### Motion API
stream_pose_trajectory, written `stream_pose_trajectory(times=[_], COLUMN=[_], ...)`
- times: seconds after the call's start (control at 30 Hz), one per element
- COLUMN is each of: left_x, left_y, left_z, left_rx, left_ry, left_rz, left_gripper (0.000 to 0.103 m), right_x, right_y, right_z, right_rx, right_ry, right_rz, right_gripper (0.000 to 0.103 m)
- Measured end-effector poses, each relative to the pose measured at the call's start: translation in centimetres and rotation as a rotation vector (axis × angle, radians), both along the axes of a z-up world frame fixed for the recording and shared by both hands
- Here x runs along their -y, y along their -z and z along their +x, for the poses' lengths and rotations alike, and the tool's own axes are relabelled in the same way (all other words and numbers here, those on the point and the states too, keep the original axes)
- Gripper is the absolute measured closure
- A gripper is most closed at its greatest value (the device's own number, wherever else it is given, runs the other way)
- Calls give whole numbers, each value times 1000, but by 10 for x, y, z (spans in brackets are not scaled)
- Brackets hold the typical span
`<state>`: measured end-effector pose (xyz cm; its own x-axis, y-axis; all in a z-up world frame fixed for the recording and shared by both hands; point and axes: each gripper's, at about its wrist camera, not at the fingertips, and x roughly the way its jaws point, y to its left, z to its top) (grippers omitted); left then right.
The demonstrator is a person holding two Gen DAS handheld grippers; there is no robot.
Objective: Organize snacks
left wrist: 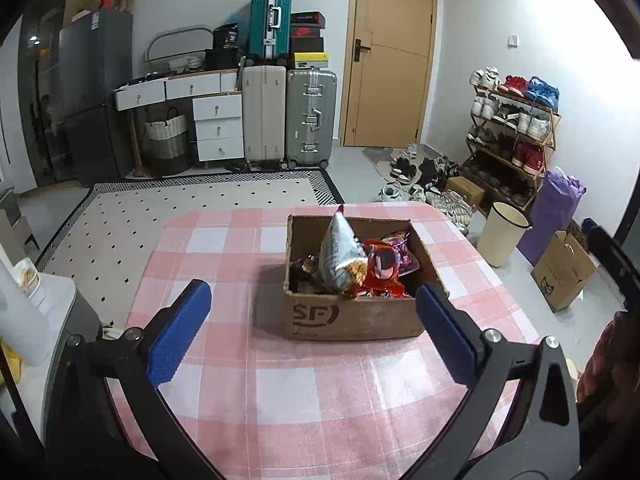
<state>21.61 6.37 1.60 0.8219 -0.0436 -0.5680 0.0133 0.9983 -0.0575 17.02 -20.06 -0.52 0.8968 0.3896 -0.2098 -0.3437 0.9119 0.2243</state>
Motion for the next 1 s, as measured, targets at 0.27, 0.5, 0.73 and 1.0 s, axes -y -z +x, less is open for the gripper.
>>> stream_pose_trajectory(times=[0.27, 0.5, 0.73, 1.0], left_x=[-13, -20, -26, -27], left_y=[30, 73, 123, 152], left_z=[-29, -40, -39, -38], left_rx=[57, 127, 119, 180], left_ry=[-76, -138, -146, -167], left_rz=[35, 82, 60, 78], left_gripper=[1, 1, 1, 1], right_x=[27, 19, 2, 2], right_y=[26, 66, 110, 133], right_z=[-29, -32, -26, -23], right_rx=[33, 64, 39, 40], right_ry=[117, 146, 132, 89], right_rz=[50, -45, -141, -126], right_gripper=[1, 1, 1, 1])
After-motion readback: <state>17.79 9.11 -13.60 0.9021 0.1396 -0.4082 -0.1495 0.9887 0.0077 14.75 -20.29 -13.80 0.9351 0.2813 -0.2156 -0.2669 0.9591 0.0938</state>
